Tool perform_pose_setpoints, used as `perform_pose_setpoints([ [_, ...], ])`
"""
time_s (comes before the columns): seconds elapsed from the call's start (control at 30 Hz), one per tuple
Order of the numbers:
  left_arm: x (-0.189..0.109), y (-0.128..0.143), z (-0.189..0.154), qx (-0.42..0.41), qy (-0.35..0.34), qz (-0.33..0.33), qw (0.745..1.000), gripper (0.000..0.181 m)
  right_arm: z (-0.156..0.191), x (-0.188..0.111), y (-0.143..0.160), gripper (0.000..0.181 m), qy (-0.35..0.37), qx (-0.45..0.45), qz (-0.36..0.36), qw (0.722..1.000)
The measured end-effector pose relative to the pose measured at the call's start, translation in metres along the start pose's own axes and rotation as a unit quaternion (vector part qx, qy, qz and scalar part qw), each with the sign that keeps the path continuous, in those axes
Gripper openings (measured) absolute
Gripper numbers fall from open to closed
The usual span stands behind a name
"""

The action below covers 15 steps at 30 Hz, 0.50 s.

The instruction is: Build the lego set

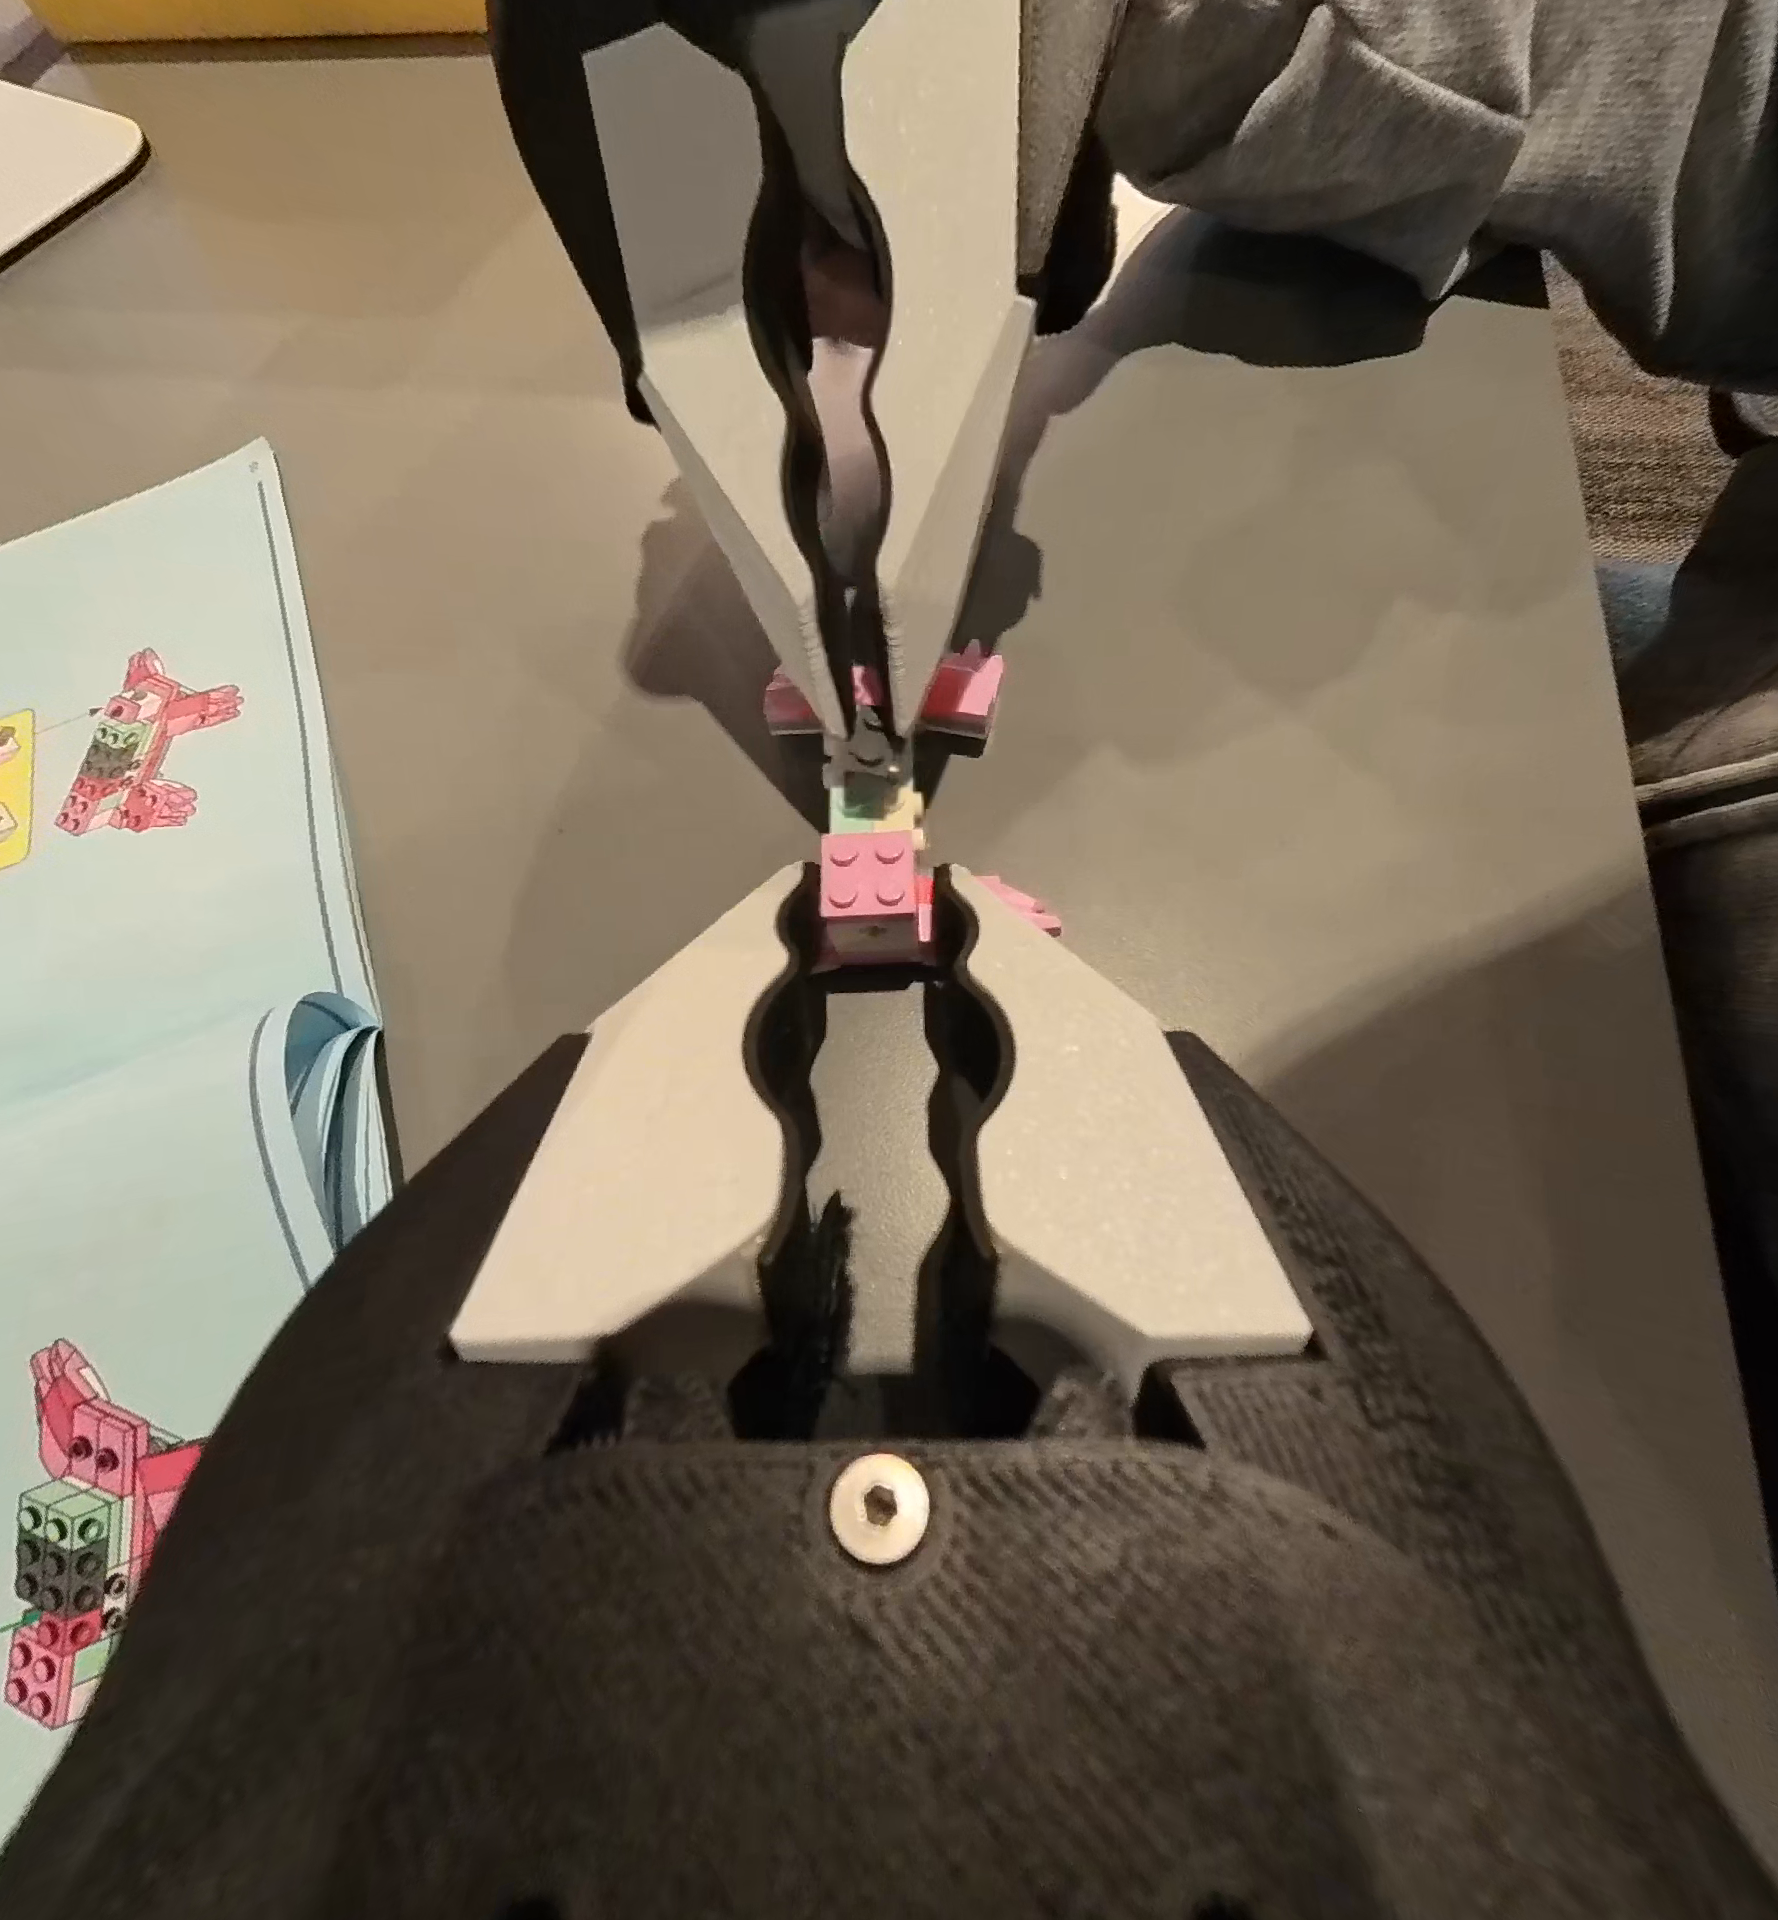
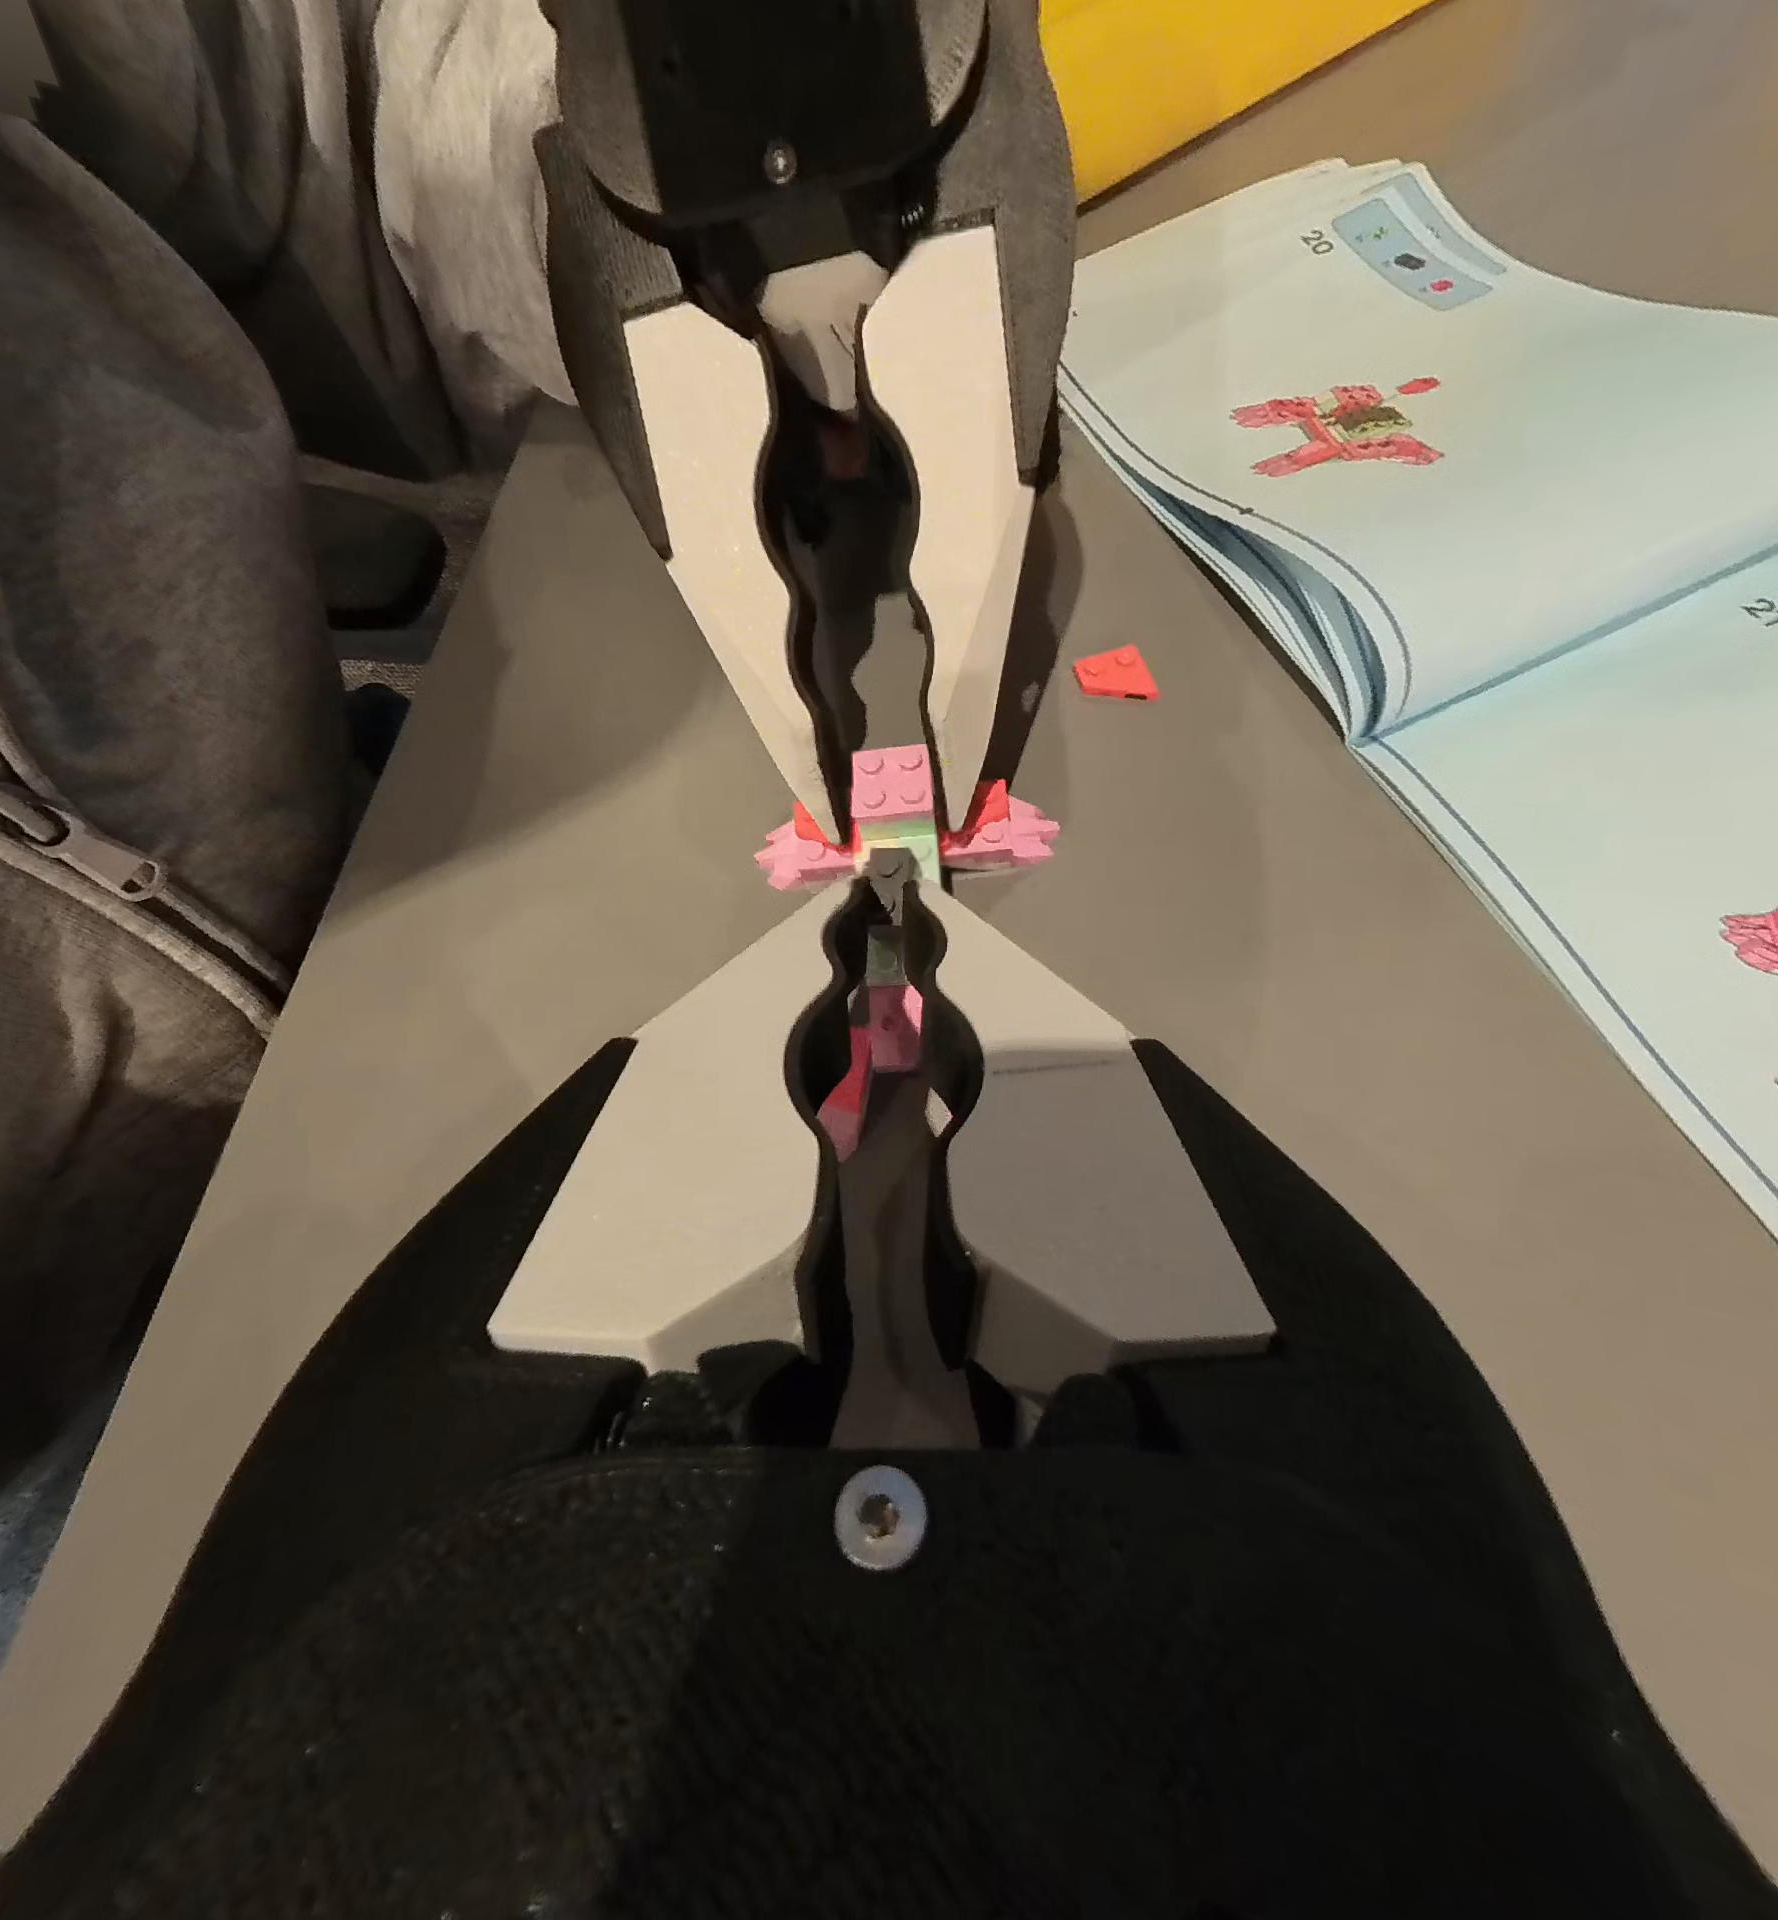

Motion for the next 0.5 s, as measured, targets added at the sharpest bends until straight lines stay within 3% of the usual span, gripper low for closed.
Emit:
perform_pose_setpoints([
  [0.5,0.0005,0.0005,0.0023,-0.012,0.001,0.001,1.000,0.017,-0.0020,0.0046,-0.0024,0.004,-0.023,0.033,0.016,0.999],
])
Point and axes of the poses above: each gripper's, where its closed fingertips meet, x out along the fingers, y out of its underside, z = x × y across the jaws, the point moved 8 cm from there along -x, back along the fingers, and after that the axes turned 14 degrees about -z, right-handed, at the moved point
